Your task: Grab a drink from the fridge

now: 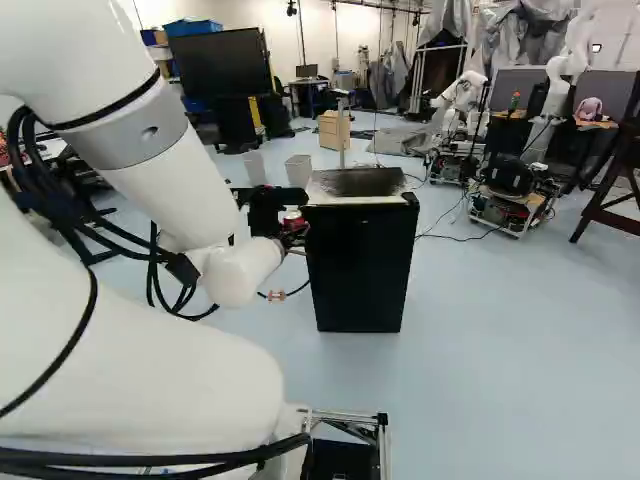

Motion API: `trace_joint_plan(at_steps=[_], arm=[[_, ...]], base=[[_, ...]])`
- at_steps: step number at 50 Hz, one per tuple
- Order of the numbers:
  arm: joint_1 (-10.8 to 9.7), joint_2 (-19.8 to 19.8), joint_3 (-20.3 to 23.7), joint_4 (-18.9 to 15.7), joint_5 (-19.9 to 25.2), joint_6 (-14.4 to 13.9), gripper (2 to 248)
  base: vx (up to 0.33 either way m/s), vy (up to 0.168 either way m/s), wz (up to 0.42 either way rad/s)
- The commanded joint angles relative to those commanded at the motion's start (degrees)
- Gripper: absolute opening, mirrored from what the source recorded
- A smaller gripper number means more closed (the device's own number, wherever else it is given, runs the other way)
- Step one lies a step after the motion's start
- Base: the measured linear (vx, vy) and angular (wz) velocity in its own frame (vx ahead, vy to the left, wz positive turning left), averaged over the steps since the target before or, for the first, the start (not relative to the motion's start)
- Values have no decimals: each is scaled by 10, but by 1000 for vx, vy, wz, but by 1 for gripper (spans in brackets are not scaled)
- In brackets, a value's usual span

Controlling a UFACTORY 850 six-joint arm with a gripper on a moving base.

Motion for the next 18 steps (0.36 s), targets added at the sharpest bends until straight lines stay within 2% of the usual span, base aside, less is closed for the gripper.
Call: trace_joint_plan(at_steps=[18], arm=[[0, 0, 0, 0, 0, 0, 99]], base=[[0, 0, 0]])
